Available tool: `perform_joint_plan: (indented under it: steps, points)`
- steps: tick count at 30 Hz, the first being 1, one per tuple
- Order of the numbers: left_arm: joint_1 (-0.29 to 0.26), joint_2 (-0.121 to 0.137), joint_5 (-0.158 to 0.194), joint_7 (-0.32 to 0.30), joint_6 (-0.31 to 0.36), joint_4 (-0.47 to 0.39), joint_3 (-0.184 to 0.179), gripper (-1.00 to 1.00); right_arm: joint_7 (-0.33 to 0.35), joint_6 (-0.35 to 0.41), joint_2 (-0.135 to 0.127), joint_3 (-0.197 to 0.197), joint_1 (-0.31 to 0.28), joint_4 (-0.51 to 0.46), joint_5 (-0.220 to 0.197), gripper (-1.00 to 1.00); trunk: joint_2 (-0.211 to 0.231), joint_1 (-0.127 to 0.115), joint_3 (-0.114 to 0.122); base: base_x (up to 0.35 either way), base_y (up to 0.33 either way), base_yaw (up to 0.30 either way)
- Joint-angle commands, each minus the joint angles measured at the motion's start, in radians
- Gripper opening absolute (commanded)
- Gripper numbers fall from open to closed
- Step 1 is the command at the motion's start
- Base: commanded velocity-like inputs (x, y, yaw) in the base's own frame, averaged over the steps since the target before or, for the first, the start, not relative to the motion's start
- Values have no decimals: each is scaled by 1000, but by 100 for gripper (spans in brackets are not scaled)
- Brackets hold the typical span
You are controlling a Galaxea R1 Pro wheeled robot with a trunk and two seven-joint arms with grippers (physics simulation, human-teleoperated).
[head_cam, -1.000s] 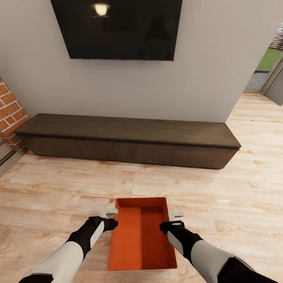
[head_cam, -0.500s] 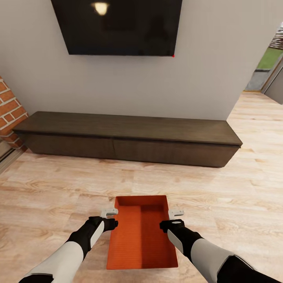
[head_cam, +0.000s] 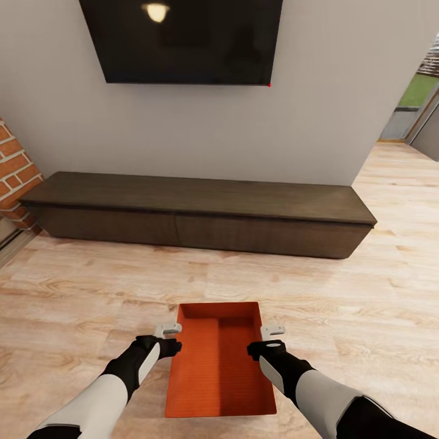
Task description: Move the two storage containers from the living room to the garage. In the garage, place one container on the floor and stack the other container on top of it (either order is fine).
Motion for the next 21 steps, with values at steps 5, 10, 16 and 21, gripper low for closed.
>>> perform_joint_plan:
  steps: [5, 10, 16, 21]
  points:
    - [0, 1, 9, 6, 5, -2, -1, 100, -7, 6, -1, 8, 0, -2, -6, 100, 0, 0, -1, 0, 0, 0]
    - [0, 0, 8, 5, 7, -2, -5, 100, -6, 5, 0, 8, 0, -2, -6, 100, -28, 15, -13, 0, 0, 0]
    - [0, -1, 7, 5, 7, -2, -8, 100, -7, 4, -1, 8, 0, -2, -6, 100, -70, 38, -32, 0, 0, 0]
    - [0, -1, 8, 6, 7, -2, -7, 100, -7, 3, -2, 8, 0, -2, -6, 100, -91, 50, -41, 0, 0, 0]
